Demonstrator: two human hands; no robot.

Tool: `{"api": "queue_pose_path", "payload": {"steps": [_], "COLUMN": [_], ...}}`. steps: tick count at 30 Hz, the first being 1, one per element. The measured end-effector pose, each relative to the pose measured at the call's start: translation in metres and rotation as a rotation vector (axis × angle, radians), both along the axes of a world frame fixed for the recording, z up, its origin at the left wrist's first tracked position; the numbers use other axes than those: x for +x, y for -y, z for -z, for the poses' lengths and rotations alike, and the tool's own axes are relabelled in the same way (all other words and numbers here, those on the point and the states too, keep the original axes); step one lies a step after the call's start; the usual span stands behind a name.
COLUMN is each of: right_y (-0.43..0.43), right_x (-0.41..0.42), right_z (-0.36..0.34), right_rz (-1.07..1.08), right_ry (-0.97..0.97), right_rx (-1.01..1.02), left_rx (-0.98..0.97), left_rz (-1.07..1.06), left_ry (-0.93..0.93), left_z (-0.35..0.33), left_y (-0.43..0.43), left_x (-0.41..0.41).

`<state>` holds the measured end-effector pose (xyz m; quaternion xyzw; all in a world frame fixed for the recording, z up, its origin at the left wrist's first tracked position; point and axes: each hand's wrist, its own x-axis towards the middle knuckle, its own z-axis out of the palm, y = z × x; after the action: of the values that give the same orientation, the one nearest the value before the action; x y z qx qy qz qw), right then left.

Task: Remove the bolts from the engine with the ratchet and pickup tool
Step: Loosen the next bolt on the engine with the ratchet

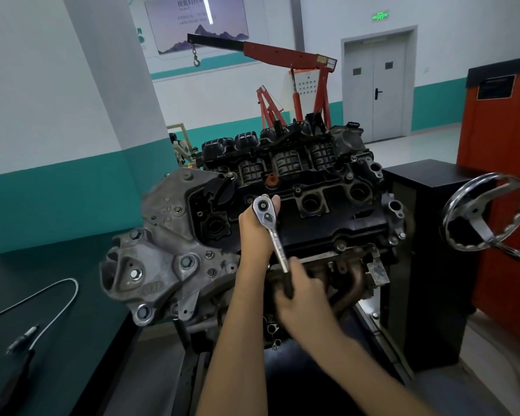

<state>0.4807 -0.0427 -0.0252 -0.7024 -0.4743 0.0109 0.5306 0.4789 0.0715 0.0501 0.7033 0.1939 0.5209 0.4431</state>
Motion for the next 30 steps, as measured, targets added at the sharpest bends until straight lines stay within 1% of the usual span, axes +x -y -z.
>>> {"api": "queue_pose_path", "payload": {"steps": [2,3,4,5,7,8,11,12,13,14,16,17,19,21,22,24,25,27,29,30], "right_y": [-0.015,-0.015,-0.011,-0.003,0.018,0.028,0.04,0.038,0.034,0.031,0.031,0.033,0.033,0.02,0.01,-0.006,-0.008,0.001,0.02,0.029], "right_x": [-0.023,-0.023,-0.017,-0.005,0.032,0.054,0.112,0.121,0.124,0.123,0.107,0.094,0.06,0.023,0.007,-0.014,-0.017,-0.002,0.032,0.054], "right_z": [0.004,0.002,-0.001,-0.005,-0.018,-0.03,-0.082,-0.097,-0.106,-0.108,-0.092,-0.077,-0.044,-0.021,-0.014,-0.005,-0.005,-0.01,-0.023,-0.035], "right_rz": [-0.041,-0.051,-0.059,-0.07,-0.084,-0.066,0.053,0.08,0.099,0.121,0.169,0.18,0.141,0.043,-0.003,-0.06,-0.07,-0.077,-0.081,-0.066], "right_ry": [-0.109,-0.134,-0.121,-0.07,0.091,0.201,0.665,0.802,0.895,0.936,0.902,0.831,0.555,0.258,0.151,0.018,-0.009,0.046,0.206,0.326], "right_rx": [0.051,0.039,0.004,-0.053,-0.18,-0.235,-0.427,-0.462,-0.468,-0.461,-0.411,-0.366,-0.256,-0.163,-0.119,-0.045,-0.035,-0.092,-0.21,-0.275], "left_rx": [0.015,0.022,0.025,0.016,-0.026,-0.01,0.058,0.056,0.039,0.009,-0.032,-0.035,-0.041,-0.053,-0.05,-0.039,-0.038,-0.048,-0.032,-0.01], "left_rz": [0.008,0.006,-0.006,-0.013,0.031,0.055,0.062,0.053,0.046,0.046,0.053,0.05,0.038,0.016,-0.008,-0.044,-0.046,-0.039,0.002,0.028], "left_ry": [0.025,0.005,-0.035,-0.065,-0.062,-0.061,-0.056,-0.028,0.008,0.044,0.071,0.064,0.055,0.063,0.051,0.014,0.006,-0.014,-0.018,-0.012], "left_z": [-0.003,-0.004,-0.004,-0.003,-0.001,-0.001,-0.002,-0.002,-0.001,0.0,0.004,0.005,0.005,0.005,0.004,0.003,0.001,-0.001,0.0,0.001], "left_y": [-0.001,-0.002,-0.004,-0.007,-0.008,-0.008,-0.002,-0.001,-0.001,-0.001,-0.002,-0.002,0.001,0.003,0.003,0.0,-0.001,-0.004,-0.005,-0.004], "left_x": [-0.002,-0.003,-0.004,-0.003,-0.003,-0.003,-0.004,-0.005,-0.006,-0.007,-0.008,-0.009,-0.009,-0.006,-0.005,-0.006,-0.006,-0.007,-0.007,-0.007]}}
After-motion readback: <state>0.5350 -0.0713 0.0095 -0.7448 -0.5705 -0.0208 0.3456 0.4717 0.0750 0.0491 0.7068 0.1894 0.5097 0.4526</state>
